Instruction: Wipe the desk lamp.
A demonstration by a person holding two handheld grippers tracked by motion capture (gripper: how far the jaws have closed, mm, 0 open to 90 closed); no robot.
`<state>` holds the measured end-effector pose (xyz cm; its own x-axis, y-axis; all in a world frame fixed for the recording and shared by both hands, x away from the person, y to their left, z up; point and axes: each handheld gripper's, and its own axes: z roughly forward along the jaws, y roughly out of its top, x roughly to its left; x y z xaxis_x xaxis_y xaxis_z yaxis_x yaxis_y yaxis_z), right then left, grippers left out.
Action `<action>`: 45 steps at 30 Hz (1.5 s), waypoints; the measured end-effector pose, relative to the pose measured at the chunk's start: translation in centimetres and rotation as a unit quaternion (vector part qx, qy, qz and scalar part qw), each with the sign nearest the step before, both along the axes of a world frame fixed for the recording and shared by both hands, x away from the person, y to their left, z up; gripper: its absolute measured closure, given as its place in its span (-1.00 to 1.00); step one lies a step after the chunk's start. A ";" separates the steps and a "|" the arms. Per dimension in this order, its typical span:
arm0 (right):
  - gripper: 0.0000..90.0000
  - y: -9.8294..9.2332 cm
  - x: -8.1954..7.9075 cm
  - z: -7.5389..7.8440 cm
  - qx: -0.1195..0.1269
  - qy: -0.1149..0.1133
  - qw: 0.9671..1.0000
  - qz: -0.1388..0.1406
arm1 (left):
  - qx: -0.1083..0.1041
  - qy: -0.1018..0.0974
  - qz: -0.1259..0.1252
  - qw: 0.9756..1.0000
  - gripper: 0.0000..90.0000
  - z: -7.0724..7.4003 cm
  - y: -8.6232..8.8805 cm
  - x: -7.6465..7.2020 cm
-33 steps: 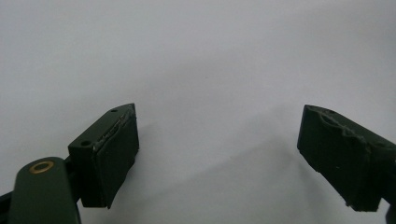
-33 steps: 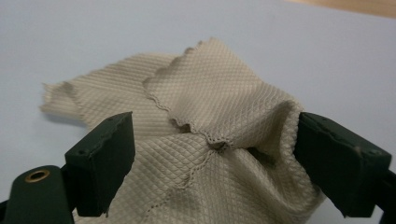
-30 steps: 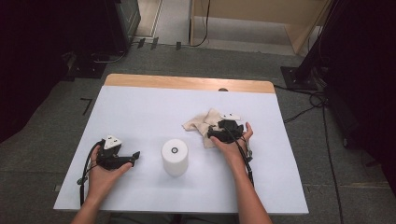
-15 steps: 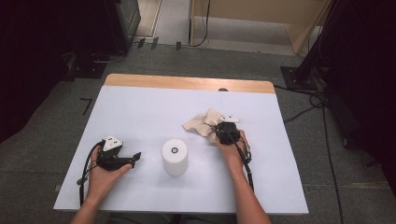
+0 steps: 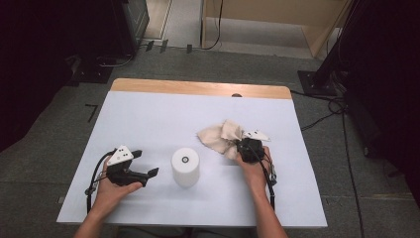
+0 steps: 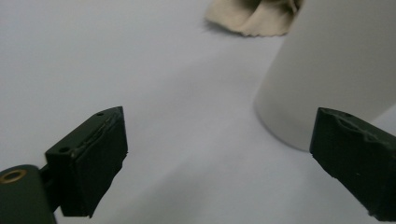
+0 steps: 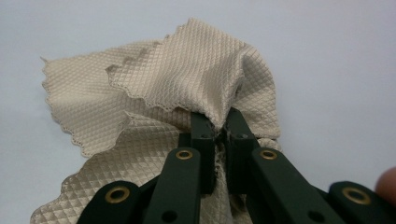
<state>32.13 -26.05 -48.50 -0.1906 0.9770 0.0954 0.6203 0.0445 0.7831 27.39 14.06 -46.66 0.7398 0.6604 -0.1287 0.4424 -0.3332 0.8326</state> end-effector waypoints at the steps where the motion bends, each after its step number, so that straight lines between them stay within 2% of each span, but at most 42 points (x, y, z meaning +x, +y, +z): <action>1: 0.90 -0.1 -0.2 0.0 -0.001 -0.002 1.000 0.000 | -0.004 -0.003 -0.009 1.000 -0.93 0.2 -0.4 -0.2; 5: 0.90 -0.2 -1.0 -0.1 -0.004 -0.003 1.000 0.001 | 0.000 -0.009 -0.043 0.999 -0.98 0.4 -2.4 -0.7; 8: 0.90 -0.3 -1.4 -0.2 -0.002 -0.001 1.000 0.000 | 0.006 -0.011 -0.058 0.998 -1.00 0.5 -4.0 -1.0; 12: 0.90 -0.3 -1.8 -0.3 -0.006 -0.008 1.000 -0.004 | 0.003 -0.011 -0.067 0.998 -1.00 0.6 -5.4 -1.1; 18: 0.90 -0.1 -2.0 -0.3 -0.004 -0.009 1.000 -0.002 | 0.008 -0.018 -0.086 0.996 -1.00 0.9 -7.3 -1.1; 19: 0.90 -0.1 -2.0 -0.3 -0.003 -0.009 1.000 -0.001 | 0.014 -0.023 -0.088 0.996 -1.00 0.9 -7.8 -1.1; 27: 0.90 -0.2 -2.2 -0.6 -0.004 -0.005 1.000 0.000 | 0.021 -0.034 -0.091 0.995 -1.00 0.7 -10.1 -0.6; 28: 0.90 -0.2 -2.1 -0.6 -0.004 -0.004 1.000 0.001 | 0.021 -0.041 -0.090 0.995 -0.95 0.7 -10.2 -0.6; 30: 0.90 -0.2 -2.1 -0.6 -0.003 -0.004 1.000 0.003 | 0.022 -0.050 -0.087 0.995 -0.83 0.7 -10.4 -0.7; 34: 0.90 -0.1 -2.2 -0.5 -0.002 -0.005 1.000 0.005 | 0.023 -0.051 -0.089 0.994 -0.81 0.8 -9.9 -0.6; 36: 0.90 -0.1 -2.2 -0.5 -0.001 -0.006 1.000 0.004 | 0.033 -0.057 -0.089 0.994 -0.81 0.9 -9.4 -0.5; 42: 0.90 -0.2 -2.4 -0.3 0.000 -0.009 1.000 0.006 | 0.038 -0.073 -0.085 0.993 -0.81 2.1 -6.6 -0.5; 45: 0.90 -0.2 -2.4 -0.4 -0.003 -0.008 1.000 0.005 | 0.047 -0.080 -0.077 0.993 -0.81 2.0 -5.3 -0.5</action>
